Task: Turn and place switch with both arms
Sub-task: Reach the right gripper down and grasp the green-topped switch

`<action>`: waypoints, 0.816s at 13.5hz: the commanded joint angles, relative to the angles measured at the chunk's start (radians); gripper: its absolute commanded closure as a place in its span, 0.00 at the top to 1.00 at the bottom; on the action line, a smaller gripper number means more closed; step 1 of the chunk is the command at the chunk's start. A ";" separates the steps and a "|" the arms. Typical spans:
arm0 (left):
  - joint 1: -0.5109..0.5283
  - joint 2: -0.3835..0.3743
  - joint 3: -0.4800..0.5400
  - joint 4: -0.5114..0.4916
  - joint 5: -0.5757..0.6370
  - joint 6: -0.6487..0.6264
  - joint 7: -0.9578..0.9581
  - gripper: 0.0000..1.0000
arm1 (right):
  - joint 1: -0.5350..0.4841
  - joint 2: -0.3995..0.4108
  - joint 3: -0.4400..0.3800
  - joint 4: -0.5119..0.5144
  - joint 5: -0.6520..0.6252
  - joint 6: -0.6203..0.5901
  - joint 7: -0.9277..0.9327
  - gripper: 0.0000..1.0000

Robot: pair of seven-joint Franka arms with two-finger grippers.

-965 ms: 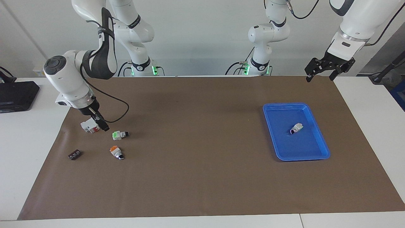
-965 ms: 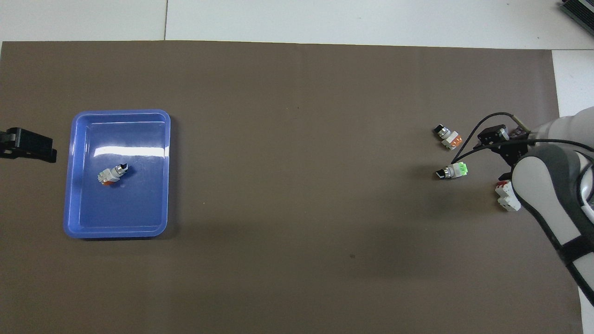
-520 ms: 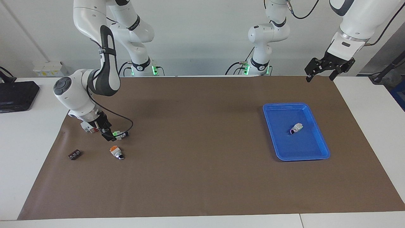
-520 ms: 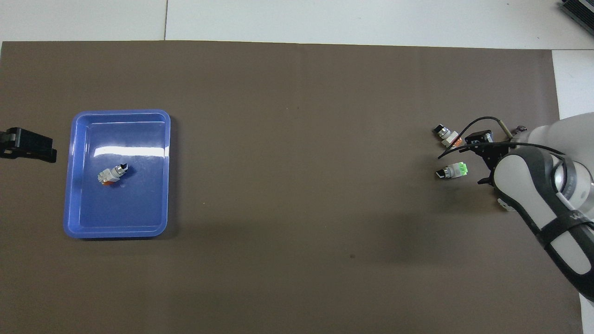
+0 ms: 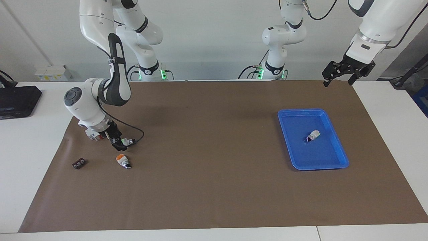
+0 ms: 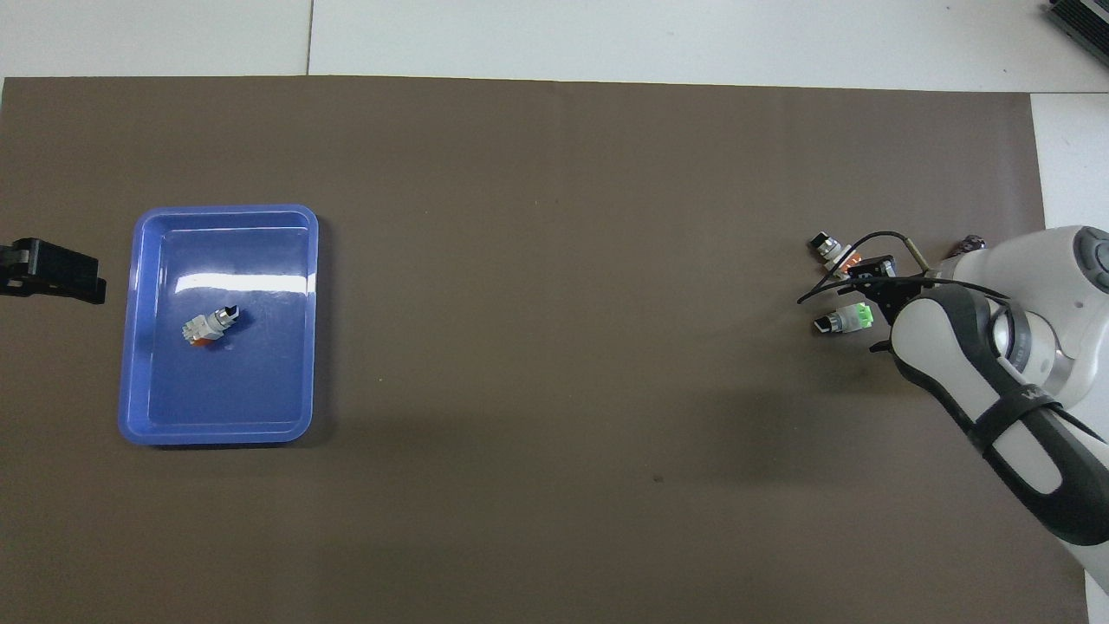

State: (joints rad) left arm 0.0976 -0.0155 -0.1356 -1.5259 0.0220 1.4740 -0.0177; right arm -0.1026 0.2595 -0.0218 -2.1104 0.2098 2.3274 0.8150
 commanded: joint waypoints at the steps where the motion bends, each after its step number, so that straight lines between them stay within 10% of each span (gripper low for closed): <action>1: 0.004 -0.027 -0.001 -0.033 0.012 0.008 -0.008 1.00 | 0.000 0.000 0.006 -0.011 0.017 0.023 0.004 1.00; 11: 0.004 -0.027 -0.001 -0.033 0.012 0.008 -0.008 1.00 | 0.001 0.001 0.007 -0.013 0.052 0.029 -0.030 0.89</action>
State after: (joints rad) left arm 0.0976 -0.0155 -0.1356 -1.5259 0.0220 1.4741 -0.0177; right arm -0.0936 0.2616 -0.0201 -2.1118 0.2370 2.3302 0.8137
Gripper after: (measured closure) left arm 0.000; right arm 0.115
